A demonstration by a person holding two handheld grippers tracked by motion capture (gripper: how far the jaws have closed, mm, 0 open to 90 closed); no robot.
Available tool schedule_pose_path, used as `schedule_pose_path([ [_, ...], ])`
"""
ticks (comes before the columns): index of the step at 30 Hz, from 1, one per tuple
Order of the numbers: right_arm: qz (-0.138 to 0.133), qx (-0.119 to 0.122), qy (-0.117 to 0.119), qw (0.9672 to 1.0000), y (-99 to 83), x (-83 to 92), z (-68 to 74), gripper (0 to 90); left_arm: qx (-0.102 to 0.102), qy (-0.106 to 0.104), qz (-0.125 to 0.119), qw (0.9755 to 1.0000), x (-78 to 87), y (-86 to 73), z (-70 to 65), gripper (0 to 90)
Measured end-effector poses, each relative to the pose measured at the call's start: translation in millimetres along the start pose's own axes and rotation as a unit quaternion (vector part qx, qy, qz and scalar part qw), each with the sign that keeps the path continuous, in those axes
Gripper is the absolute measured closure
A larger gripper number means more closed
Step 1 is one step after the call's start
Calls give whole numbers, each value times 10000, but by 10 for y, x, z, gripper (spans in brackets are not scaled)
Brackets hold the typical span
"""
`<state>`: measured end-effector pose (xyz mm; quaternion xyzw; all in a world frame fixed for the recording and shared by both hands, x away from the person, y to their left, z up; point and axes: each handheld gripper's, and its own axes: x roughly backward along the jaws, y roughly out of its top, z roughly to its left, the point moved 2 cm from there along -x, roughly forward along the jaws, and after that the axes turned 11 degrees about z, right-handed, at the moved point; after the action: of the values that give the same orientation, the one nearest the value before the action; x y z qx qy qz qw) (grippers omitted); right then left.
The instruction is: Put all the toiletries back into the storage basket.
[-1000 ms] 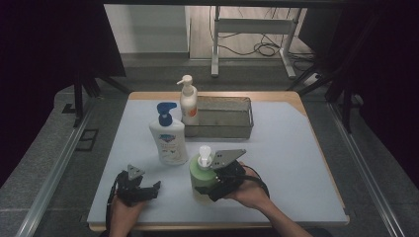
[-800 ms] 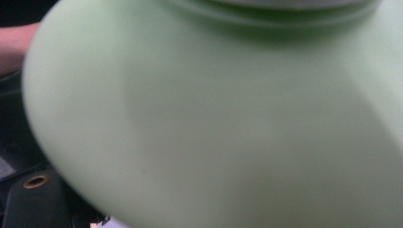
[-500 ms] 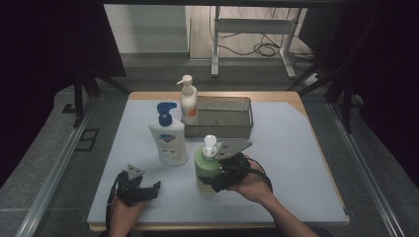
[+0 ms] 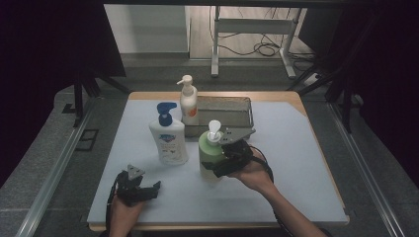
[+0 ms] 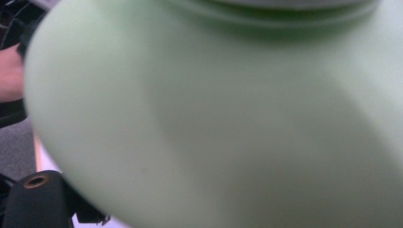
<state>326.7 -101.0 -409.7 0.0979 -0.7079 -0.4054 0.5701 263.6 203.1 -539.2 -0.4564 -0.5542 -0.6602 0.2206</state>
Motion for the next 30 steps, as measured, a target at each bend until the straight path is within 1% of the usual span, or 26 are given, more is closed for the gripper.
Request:
schedule_pose_path([
  [11,-125,-257,-261,9993,139,22,-205,116,0,-2,-3,10000,-1,0,0,119],
  [18,-215,-403,-448,9979,230,42,-322,116,1,-4,-7,10000,-2,0,0,119],
  [30,-316,-520,-680,9958,416,90,-469,117,-5,-2,0,10000,-1,0,2,119],
])
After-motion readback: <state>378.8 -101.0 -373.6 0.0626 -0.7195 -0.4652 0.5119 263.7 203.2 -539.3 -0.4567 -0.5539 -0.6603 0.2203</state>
